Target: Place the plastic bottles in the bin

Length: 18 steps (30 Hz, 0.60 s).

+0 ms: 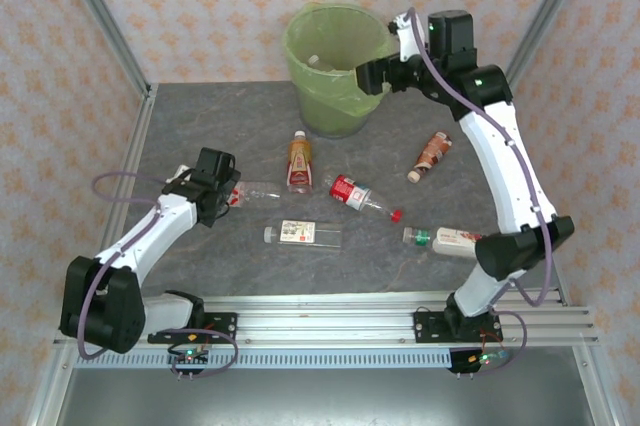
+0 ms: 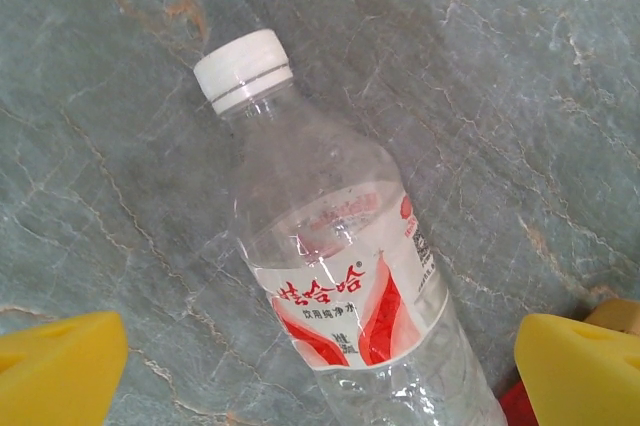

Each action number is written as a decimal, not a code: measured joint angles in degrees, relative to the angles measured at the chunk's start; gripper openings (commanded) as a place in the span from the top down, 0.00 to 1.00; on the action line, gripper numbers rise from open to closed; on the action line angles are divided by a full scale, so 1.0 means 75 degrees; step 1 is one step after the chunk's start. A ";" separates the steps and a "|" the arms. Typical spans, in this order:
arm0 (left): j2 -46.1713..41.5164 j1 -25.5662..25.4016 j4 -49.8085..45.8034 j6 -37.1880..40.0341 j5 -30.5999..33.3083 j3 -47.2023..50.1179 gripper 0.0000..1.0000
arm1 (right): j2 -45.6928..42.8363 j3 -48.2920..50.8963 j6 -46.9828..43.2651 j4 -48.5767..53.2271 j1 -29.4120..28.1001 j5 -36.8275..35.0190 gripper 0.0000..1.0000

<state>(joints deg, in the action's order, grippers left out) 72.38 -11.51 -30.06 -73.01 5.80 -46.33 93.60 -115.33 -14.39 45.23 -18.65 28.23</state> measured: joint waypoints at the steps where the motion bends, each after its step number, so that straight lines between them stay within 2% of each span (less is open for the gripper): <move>1: 0.0070 0.0000 0.0055 -0.0108 -0.0050 0.0000 0.00 | -0.0219 0.0361 0.0000 -0.0166 0.0000 0.0003 0.01; 6: 0.0417 0.0000 0.0256 -0.0659 -0.0245 0.0000 0.00 | -0.1530 0.3159 0.0557 -0.1874 0.0000 0.0035 0.01; 12: 0.0510 0.0000 0.0452 -0.1378 -0.0350 0.0079 0.00 | -0.2602 0.5837 0.1524 -0.4258 0.0000 0.0175 0.01; 15: 0.0560 0.0000 0.0484 -0.1594 -0.0318 0.0079 0.00 | -0.2978 0.6592 0.1918 -0.5117 -0.0003 0.0192 0.01; 18: 0.0711 0.0000 0.0525 -0.1845 -0.0318 0.0076 0.00 | -0.3086 0.6790 0.2174 -0.5613 0.0000 0.0219 0.01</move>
<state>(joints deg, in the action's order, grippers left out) 77.71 -11.51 -26.13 -86.85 3.42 -45.76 70.46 -64.40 1.91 3.14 -18.65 29.87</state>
